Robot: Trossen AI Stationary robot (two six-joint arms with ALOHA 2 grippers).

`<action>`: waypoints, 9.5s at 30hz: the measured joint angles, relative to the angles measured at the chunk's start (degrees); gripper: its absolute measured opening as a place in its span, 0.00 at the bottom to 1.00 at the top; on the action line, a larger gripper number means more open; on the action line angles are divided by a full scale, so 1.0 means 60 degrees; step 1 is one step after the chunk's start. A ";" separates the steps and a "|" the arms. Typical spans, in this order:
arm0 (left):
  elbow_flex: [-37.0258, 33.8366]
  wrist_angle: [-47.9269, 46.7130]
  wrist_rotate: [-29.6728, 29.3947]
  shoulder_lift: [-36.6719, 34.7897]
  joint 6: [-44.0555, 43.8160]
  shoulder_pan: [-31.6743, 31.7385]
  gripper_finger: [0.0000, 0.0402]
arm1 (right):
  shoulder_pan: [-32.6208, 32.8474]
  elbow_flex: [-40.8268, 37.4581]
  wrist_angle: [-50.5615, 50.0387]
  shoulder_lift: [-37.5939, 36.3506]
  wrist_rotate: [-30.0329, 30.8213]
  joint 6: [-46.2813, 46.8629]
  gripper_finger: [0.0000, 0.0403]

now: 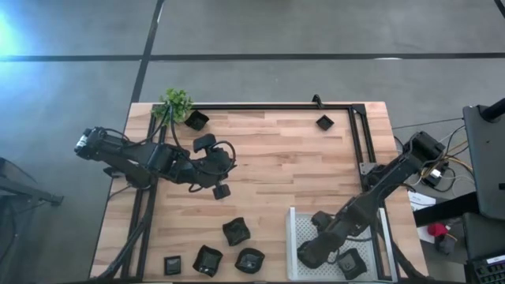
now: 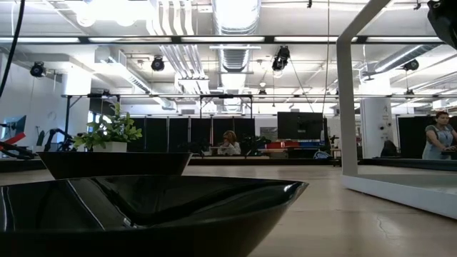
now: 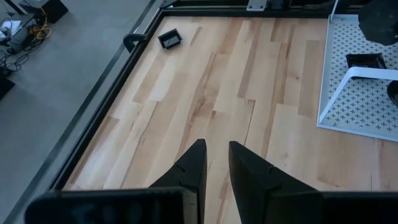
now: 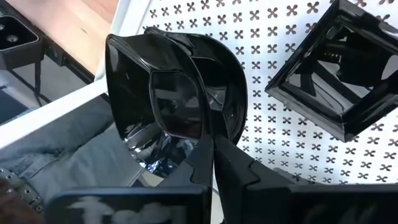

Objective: Pick & Place Mini shaped plates
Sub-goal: Stack the leaf shaped plate on top of the other leaf shaped plate on the shelf, then stack the distorted square plate on top of the other distorted square plate on the shelf

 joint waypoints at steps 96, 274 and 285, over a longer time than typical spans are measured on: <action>-0.6499 0.6783 0.6434 0.1049 -0.2860 -0.0572 0.15 | -0.0255 0.0004 -0.2313 -0.4360 0.6048 -0.3531 0.02; -0.1388 0.8776 -0.1683 0.2463 0.4670 0.1450 0.00 | -0.3322 0.0004 0.2453 -0.2878 1.1975 -1.4066 0.02; -0.1388 0.8779 -0.1683 0.2463 0.4666 0.1450 0.01 | -0.3322 0.0004 0.2464 -0.2878 1.1964 -1.4026 0.02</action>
